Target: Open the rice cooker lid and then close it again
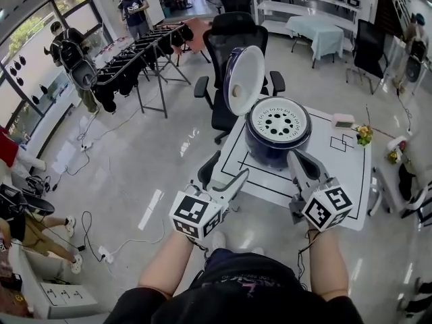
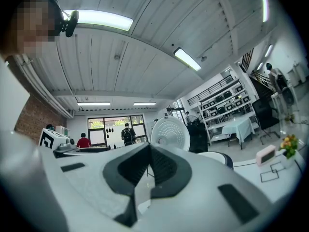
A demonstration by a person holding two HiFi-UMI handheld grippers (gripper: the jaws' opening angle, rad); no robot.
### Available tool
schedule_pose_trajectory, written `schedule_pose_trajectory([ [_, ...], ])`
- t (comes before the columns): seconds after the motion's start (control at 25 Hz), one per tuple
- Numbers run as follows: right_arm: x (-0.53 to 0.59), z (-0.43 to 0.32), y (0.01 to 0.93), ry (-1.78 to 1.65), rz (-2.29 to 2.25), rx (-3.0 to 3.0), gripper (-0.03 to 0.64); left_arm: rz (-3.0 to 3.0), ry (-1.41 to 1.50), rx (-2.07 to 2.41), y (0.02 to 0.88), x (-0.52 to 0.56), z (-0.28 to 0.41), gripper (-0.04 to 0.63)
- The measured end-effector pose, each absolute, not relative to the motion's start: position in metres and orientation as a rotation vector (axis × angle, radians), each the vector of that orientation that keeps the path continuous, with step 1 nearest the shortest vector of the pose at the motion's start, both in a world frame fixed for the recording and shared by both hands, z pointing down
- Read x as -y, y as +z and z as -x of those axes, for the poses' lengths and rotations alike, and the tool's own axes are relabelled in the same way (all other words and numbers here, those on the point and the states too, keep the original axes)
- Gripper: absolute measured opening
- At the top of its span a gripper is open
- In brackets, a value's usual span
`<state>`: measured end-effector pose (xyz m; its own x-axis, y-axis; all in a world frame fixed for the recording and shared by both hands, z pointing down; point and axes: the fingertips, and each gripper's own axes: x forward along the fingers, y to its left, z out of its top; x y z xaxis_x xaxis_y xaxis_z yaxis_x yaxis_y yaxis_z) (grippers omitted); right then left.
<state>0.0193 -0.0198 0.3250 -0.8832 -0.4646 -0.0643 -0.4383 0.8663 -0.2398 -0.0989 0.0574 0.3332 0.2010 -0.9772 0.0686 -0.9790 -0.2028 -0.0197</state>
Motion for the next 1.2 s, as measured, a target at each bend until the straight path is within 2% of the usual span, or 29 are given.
schedule_pose_trajectory([
  [0.8, 0.027, -0.054, 0.318, -0.316, 0.762, -2.882, 0.002, -2.448, 0.104, 1.962, 0.32, -0.045, 0.077, 0.327],
  [1.2, 0.057, -0.04, 0.324, -0.329, 0.784, -2.879, 0.002, -2.436, 0.076, 1.991, 0.317, -0.016, 0.103, 0.327],
])
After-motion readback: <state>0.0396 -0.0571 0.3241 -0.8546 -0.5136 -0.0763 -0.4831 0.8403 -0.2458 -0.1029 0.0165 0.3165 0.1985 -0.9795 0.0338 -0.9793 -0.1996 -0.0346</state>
